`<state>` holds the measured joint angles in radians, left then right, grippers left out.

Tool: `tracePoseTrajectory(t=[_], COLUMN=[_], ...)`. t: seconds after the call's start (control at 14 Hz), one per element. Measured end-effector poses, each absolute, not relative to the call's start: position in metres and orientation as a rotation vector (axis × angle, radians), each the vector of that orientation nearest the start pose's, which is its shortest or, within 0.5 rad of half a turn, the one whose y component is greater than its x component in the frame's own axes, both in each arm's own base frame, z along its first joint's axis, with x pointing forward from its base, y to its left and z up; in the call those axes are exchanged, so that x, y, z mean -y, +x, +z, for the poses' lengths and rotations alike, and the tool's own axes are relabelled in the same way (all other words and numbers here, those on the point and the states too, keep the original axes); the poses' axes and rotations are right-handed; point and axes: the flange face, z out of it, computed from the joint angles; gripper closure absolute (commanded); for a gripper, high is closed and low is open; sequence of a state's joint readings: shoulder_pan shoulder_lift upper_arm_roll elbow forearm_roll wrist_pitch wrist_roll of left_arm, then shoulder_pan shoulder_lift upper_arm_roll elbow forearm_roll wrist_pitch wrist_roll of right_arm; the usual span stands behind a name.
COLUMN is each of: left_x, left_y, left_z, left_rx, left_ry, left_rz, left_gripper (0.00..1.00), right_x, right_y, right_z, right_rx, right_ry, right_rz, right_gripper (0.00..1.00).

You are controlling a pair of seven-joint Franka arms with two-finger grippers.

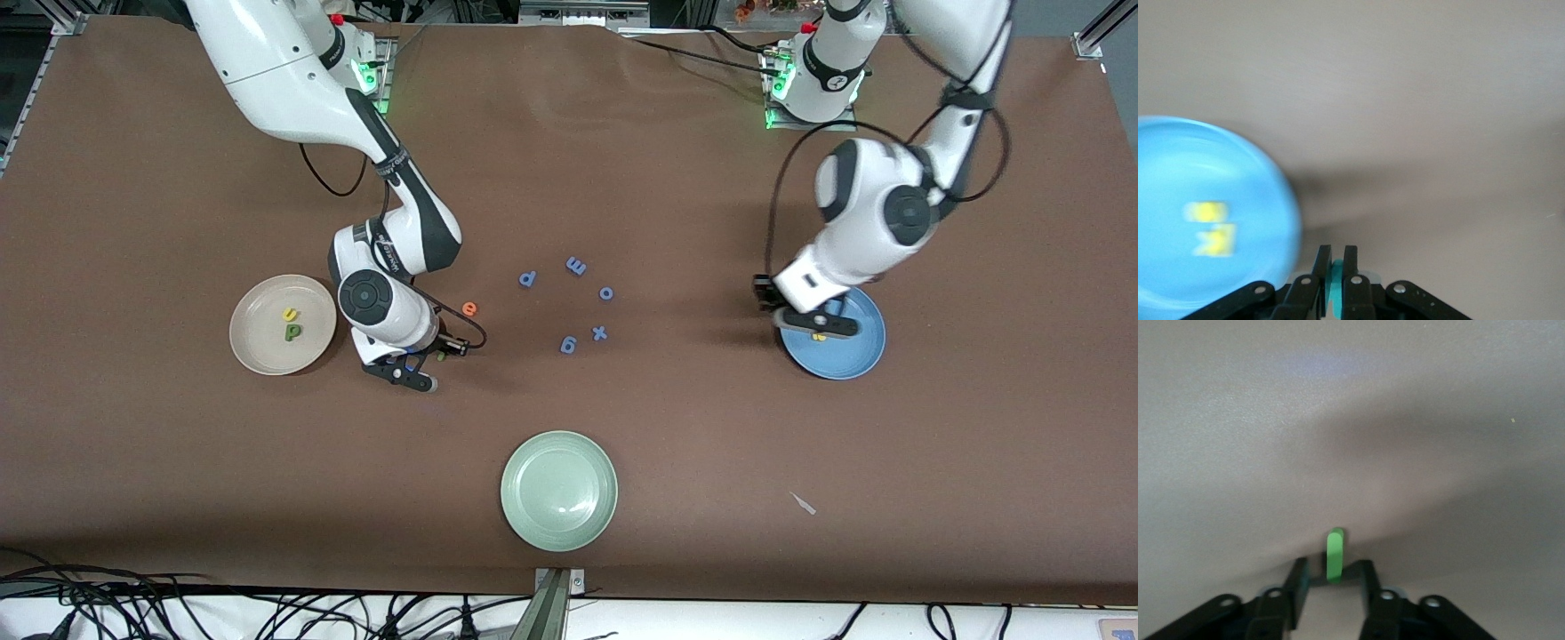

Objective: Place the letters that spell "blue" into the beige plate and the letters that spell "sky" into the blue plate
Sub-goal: 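Drop the y into the blue plate while the right gripper places the l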

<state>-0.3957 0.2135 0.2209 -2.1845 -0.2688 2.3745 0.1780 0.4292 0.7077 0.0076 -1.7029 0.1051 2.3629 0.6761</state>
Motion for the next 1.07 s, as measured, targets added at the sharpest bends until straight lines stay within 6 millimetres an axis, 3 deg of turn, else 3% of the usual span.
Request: tracePoseTrajectory(t=[0.14,0.29,0.43,0.57,0.64,0.71,0.93,1.07], left_x=[0.052,0.023,0.013,0.014,0.015,0.015,0.015,0.015], left_y=[0.549,0.548,0.546,0.547,0.547,0.547,0.546,0.543], left_z=[0.3,0.297,0.291,0.288,0.288,0.288,0.287,0.287], left_rx=[-0.388,-0.474,-0.526,-0.551,-0.554,-0.555,-0.555,-0.555], left_ry=[-3.246,-3.224,-3.188,-3.168,-3.166,-3.166,-3.165,-3.168], left_rz=[-0.014,-0.015,0.003,0.009,0.009,0.008,0.008,0.014], left_gripper=[0.92,0.84,0.64,0.34,0.13,0.0,0.0,0.0], right_x=[-0.282,-0.282,-0.282,-0.274,-0.264,-0.249,-0.196,-0.159], right_y=[0.606,0.606,0.608,0.613,0.616,0.619,0.625,0.621], right_z=[0.178,0.179,0.182,0.199,0.212,0.225,0.258,0.265], right_rx=[-0.494,-0.494,-0.488,-0.418,-0.361,-0.302,-0.124,-0.022], right_ry=[-3.061,-3.06,-3.062,-3.085,-3.103,-3.122,-3.154,-3.163], right_rz=[0.131,0.131,0.137,0.183,0.214,0.248,0.304,0.322], right_gripper=[1.0,1.0,1.0,1.0,1.0,1.0,1.0,1.0])
